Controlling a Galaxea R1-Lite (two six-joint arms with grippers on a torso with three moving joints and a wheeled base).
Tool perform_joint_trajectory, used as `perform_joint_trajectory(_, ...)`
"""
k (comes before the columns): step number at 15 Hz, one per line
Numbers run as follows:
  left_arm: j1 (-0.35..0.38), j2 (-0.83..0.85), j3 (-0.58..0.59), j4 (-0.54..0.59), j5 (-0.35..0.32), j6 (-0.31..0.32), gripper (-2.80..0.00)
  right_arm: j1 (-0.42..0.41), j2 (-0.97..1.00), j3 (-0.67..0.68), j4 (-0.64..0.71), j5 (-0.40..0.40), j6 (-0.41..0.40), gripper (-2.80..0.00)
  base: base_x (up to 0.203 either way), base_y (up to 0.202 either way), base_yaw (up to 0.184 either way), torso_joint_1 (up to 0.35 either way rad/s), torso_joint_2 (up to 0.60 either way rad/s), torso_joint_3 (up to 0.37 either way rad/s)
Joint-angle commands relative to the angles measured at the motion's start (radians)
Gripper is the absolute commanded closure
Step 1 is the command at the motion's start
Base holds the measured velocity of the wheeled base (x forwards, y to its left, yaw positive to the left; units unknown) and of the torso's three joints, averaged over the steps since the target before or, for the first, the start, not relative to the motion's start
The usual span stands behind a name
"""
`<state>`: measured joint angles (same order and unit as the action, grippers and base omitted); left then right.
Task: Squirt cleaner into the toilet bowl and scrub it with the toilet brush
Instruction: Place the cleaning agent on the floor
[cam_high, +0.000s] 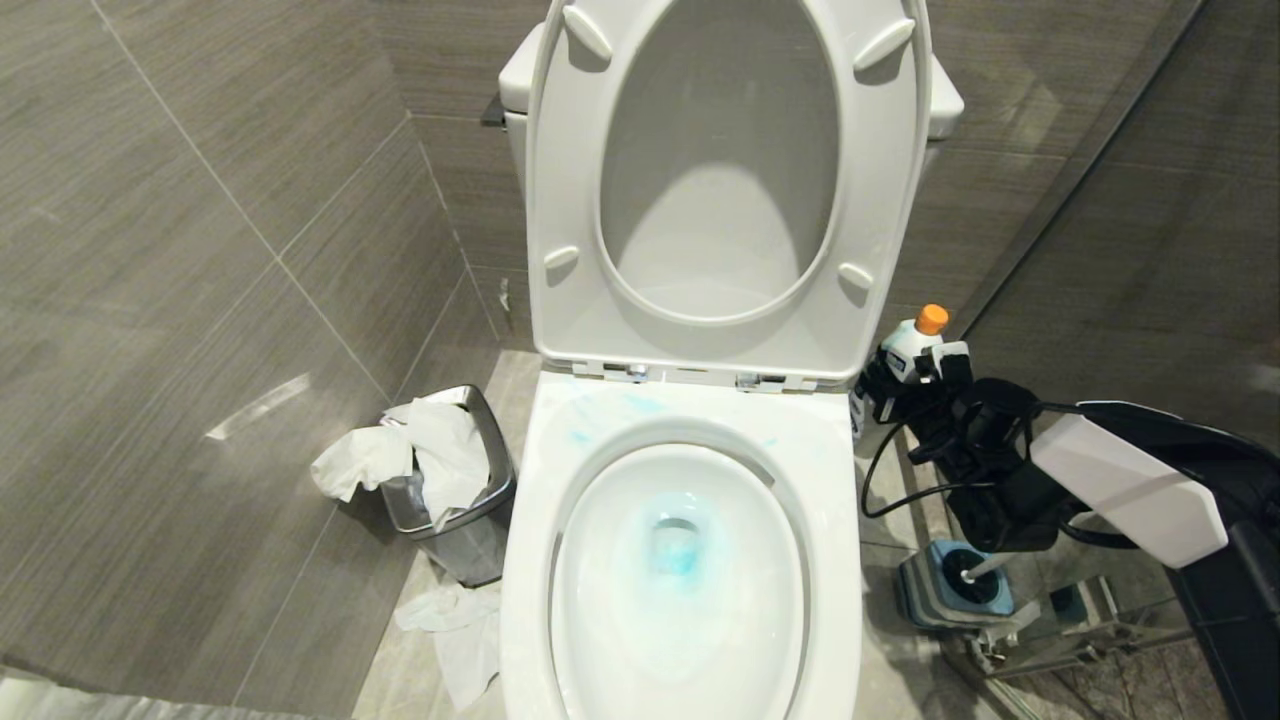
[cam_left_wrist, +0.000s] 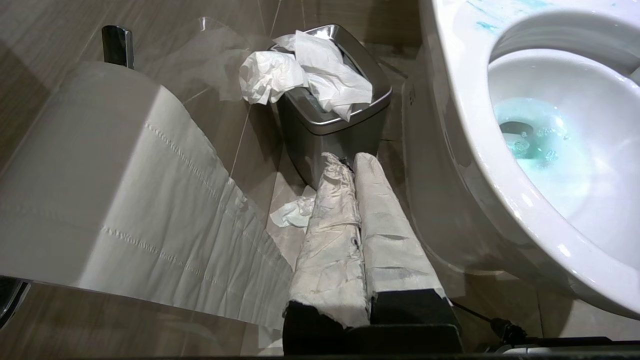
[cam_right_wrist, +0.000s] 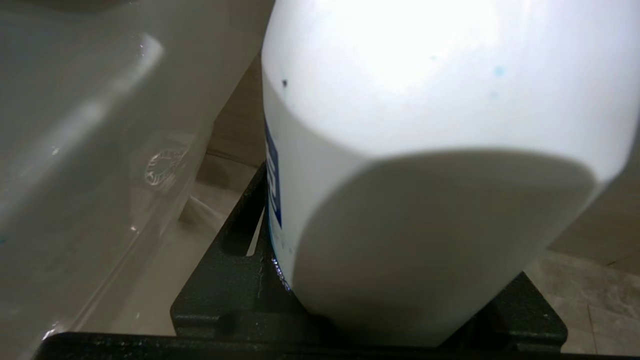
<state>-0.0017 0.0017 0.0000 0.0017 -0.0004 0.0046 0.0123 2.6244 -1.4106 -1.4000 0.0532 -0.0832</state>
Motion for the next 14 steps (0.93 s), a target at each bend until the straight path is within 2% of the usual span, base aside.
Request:
perform_joint_trajectory(1,0.000,0.001,0.000,0.000,0.000,0.000,0.00,0.007,0.037,-0.047,-0.008,-0.001,-0.003,0.00,0.000,0.000,0.000,0.000,0.00,0.000)
perform_joint_trajectory(9,0.000,0.001,0.000,0.000,0.000,0.002,0.00,0.025,0.151,-0.167,-0.004,-0.007,-0.016,0.00,0.000,0.000,0.000,0.000,0.00,0.000)
perform_joint_trajectory(14,0.000,0.001,-0.003,0.008,0.000,0.003,0.00,0.026,0.160,-0.174,0.001,-0.007,-0.017,0.00,0.000,0.000,0.000,0.002,0.00,-0.061)
